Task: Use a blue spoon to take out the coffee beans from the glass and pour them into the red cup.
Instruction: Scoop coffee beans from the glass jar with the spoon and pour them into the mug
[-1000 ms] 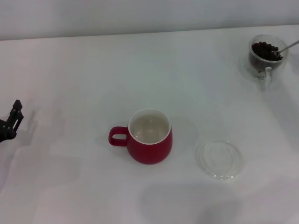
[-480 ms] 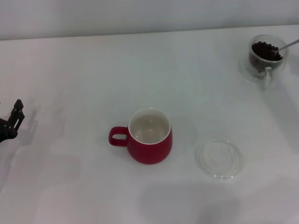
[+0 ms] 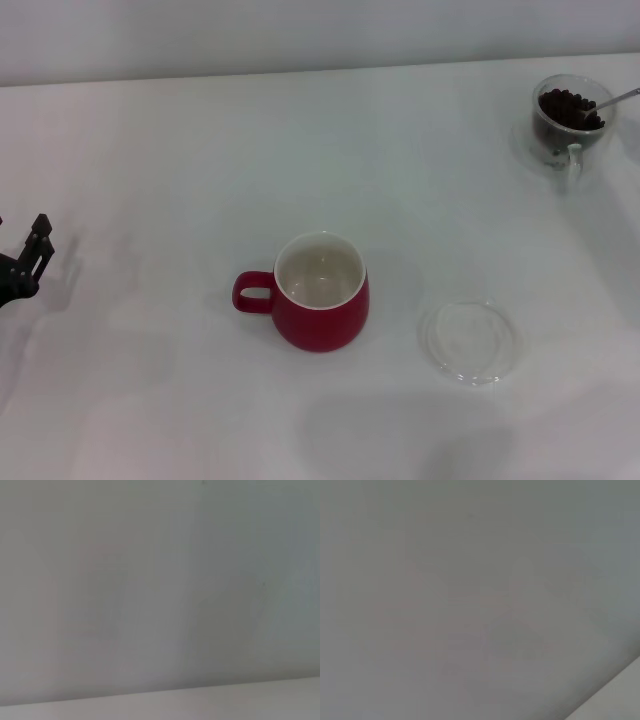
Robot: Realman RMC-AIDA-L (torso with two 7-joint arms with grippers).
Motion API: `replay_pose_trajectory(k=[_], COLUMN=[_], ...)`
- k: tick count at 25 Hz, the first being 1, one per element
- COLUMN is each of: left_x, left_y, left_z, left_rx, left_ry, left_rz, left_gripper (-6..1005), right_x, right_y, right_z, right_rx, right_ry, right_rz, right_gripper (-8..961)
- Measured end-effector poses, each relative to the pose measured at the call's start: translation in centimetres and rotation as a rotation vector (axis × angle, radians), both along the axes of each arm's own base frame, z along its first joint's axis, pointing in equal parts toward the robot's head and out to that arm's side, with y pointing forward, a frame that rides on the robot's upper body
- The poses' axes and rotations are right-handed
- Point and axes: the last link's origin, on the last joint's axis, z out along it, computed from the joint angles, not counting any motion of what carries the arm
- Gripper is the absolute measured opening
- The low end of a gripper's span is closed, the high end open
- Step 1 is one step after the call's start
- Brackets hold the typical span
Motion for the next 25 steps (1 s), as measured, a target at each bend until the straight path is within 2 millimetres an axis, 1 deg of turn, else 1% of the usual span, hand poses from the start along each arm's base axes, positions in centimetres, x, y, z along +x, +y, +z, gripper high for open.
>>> replay_pose_trajectory(k=[12, 25], left_x=[-0.01, -0.08], left_y=[-0.01, 0.08], left_z=[-0.01, 0.12], left_rx=[-0.001, 0.0], left_ry=[0.0, 0.004], left_rz=[0.0, 0.001], left_gripper=[591, 592], right_x=[0.66, 0.82], right_y=[-0.36, -0.43], right_z=[0.35, 0.4], right_rx=[0.031, 0.044], right_ry=[0.064, 0.118], right_rz=[-0.046, -0.07], right_gripper=[160, 161])
